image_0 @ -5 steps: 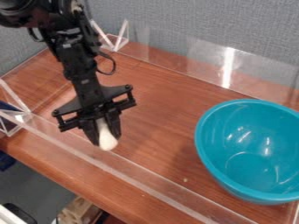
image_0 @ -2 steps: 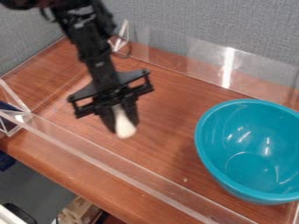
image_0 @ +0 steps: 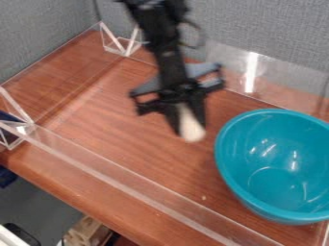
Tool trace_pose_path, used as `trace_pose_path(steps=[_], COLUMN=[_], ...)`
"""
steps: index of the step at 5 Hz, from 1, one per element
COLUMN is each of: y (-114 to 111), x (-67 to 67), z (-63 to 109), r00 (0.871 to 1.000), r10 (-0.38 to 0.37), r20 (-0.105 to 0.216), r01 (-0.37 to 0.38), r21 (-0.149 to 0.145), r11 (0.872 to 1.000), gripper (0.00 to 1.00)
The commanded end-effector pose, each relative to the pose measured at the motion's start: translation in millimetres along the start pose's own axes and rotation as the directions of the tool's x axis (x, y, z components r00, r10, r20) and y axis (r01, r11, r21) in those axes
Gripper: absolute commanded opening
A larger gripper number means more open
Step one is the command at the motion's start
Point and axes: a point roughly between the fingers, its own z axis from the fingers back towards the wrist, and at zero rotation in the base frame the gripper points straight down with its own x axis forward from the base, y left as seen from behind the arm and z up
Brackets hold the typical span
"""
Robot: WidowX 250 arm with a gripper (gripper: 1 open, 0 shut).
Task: Put the mushroom in the blue bowl
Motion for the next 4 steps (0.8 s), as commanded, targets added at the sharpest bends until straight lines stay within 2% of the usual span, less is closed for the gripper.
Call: trace_pose_path(steps=[1, 3, 4], y=[-33.0, -60.0, -66.0], x=[-4.0, -14.1, -17.0], z=[-0.2, -17.0, -26.6], r00=[0.999, 0.996, 0.995], r10=[-0.036, -0.083, -0.096], r20=[0.03, 0.023, 0.027], r01=[0.037, 0.084, 0.097], r21=[-0.031, -0.034, -0.03], r11=[0.999, 0.996, 0.995], gripper=[0.0, 0.0, 0.0])
